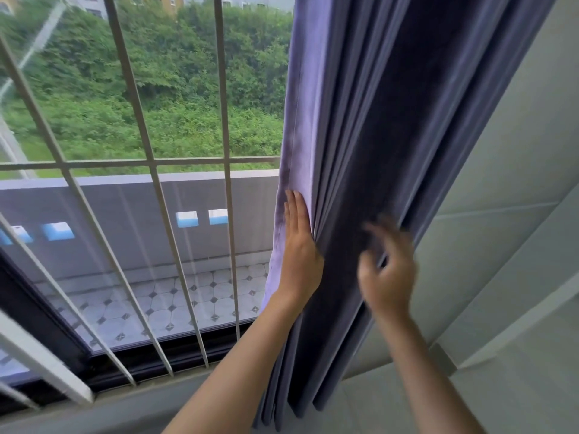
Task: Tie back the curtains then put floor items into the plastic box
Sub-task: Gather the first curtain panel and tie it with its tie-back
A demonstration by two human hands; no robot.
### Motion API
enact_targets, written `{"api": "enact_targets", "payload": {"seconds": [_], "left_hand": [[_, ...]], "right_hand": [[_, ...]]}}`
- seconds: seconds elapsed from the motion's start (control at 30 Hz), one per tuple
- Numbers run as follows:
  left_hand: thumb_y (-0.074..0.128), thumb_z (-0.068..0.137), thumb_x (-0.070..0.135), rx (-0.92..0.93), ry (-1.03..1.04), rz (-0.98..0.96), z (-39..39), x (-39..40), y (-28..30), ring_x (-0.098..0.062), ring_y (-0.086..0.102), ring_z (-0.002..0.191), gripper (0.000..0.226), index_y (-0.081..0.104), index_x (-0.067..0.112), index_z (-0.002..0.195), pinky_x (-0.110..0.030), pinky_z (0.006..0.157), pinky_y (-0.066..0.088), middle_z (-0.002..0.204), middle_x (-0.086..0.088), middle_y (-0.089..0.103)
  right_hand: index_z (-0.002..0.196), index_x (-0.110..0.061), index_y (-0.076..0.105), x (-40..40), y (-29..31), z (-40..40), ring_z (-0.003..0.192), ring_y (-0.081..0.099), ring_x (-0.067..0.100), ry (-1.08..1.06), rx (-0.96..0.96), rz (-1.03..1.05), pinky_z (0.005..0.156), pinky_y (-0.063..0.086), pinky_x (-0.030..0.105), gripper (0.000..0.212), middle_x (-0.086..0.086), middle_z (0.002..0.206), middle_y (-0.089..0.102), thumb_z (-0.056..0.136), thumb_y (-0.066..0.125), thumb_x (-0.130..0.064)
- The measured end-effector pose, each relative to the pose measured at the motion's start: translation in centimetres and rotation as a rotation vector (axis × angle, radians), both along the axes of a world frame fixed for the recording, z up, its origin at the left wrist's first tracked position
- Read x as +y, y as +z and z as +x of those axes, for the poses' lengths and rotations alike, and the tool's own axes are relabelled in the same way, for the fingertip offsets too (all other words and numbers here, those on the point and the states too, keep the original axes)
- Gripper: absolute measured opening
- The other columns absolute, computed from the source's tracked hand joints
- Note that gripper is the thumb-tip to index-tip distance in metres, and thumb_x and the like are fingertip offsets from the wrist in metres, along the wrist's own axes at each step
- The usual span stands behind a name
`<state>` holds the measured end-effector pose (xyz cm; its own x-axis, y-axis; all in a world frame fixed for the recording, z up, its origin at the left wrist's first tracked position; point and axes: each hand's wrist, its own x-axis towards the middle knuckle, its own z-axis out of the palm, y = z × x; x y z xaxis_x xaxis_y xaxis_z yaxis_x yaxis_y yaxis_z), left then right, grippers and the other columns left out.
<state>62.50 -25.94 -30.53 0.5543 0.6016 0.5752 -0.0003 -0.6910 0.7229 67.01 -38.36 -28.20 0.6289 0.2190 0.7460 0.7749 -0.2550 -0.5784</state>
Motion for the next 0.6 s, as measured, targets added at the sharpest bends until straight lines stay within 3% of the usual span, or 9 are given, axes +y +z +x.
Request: {"api": "enact_targets", "payload": {"seconds": [0.1,0.17,0.27,0.37,0.5,0.57,0.6], "left_hand": [[0.031,0.061,-0.031,0.007,-0.007,-0.033,0.0,-0.1,0.0,0.003,-0.022,0.141,0.102,-0.003,0.004,0.15,-0.022,0.118,-0.003,0.156,0.004,-0.013],[0.032,0.063,-0.031,0.004,-0.012,-0.034,0.0,-0.2,0.0,0.004,-0.022,0.14,0.101,-0.004,0.005,0.15,-0.022,0.118,-0.004,0.155,0.006,-0.014],[0.032,0.064,-0.031,0.001,-0.016,-0.034,0.0,-0.3,0.1,0.005,-0.022,0.14,0.1,-0.004,0.005,0.15,-0.024,0.119,-0.002,0.155,0.007,-0.014],[0.031,0.063,-0.03,0.01,-0.013,-0.026,-0.3,-0.5,0.2,0.008,-0.024,0.138,0.099,-0.002,0.003,0.15,-0.022,0.119,-0.003,0.154,0.005,-0.014],[0.031,0.063,-0.03,0.015,-0.042,-0.049,-0.2,-0.4,0.0,0.002,-0.019,0.142,0.101,-0.003,0.005,0.151,-0.025,0.12,-0.001,0.157,0.003,-0.013],[0.03,0.063,-0.03,0.019,-0.07,-0.079,-0.1,-0.4,-0.1,-0.001,-0.017,0.144,0.102,-0.007,0.009,0.15,-0.027,0.121,0.0,0.158,0.005,-0.014],[0.03,0.064,-0.029,0.018,-0.089,-0.09,-0.1,-0.3,-0.2,-0.002,-0.015,0.145,0.102,-0.009,0.012,0.149,-0.028,0.121,0.0,0.157,0.007,-0.014]], "right_hand": [[0.118,-0.003,0.061,-0.7,4.8,3.0,0.113,0.057,0.028,-0.143,-0.08,0.261,0.101,0.045,0.04,0.04,0.015,0.12,0.059,0.078,0.055,-0.002],[0.127,-0.007,0.054,-0.4,6.5,4.0,0.103,0.06,0.017,-0.074,0.048,0.348,0.093,0.05,0.03,0.046,0.006,0.115,0.059,0.081,0.059,-0.004],[0.135,-0.009,0.045,0.8,6.1,4.7,0.093,0.06,0.009,-0.029,0.176,0.197,0.082,0.045,0.011,0.055,0.002,0.11,0.062,0.085,0.066,-0.013],[0.137,-0.008,0.047,1.8,3.1,4.7,0.11,0.057,0.012,0.013,0.32,0.056,0.085,0.036,0.004,0.052,0.007,0.126,0.061,0.087,0.064,-0.007],[0.136,-0.006,0.05,2.6,-2.6,2.3,0.117,0.057,0.025,0.051,0.421,-0.171,0.077,0.025,-0.011,0.048,0.01,0.128,0.062,0.089,0.052,0.004],[0.137,-0.01,0.05,2.7,-5.2,0.8,0.116,0.058,0.023,0.098,0.498,-0.264,0.077,0.03,-0.008,0.047,0.007,0.124,0.064,0.091,0.05,0.002],[0.136,-0.012,0.05,2.9,-6.4,0.0,0.114,0.06,0.024,0.117,0.556,-0.312,0.077,0.036,0.0,0.044,0.005,0.121,0.065,0.093,0.049,-0.002]]}}
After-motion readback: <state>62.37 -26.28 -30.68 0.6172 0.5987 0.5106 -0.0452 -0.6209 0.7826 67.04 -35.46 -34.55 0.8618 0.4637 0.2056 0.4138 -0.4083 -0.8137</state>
